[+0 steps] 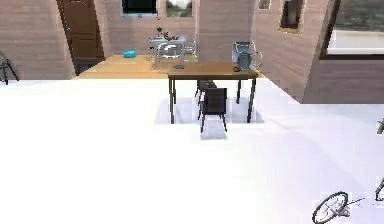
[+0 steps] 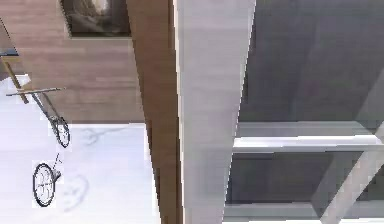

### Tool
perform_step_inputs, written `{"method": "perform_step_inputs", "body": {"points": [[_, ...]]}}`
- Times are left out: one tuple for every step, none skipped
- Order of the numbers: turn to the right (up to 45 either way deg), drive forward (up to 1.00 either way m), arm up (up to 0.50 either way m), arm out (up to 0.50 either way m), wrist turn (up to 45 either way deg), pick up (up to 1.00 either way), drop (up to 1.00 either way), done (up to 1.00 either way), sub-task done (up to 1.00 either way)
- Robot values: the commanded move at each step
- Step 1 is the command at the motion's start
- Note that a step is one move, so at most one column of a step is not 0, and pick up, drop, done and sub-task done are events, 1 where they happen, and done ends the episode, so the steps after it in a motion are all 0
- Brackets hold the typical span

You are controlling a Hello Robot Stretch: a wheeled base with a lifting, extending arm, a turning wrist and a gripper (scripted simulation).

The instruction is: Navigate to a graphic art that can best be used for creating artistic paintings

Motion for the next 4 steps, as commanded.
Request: {"method": "perform_step_inputs", "body": {"points": [[45.0,0.0,0.0,0.0,0.0,0.0,0.0,0.0,0.0],[3.0,0.0,0.0,0.0,0.0,0.0,0.0,0.0,0.0],[0.0,0.7,0.0,0.0,0.0,0.0,0.0,0.0,0.0],[45.0,0.0,0.0,0.0,0.0,0.0,0.0,0.0,0.0]]}}
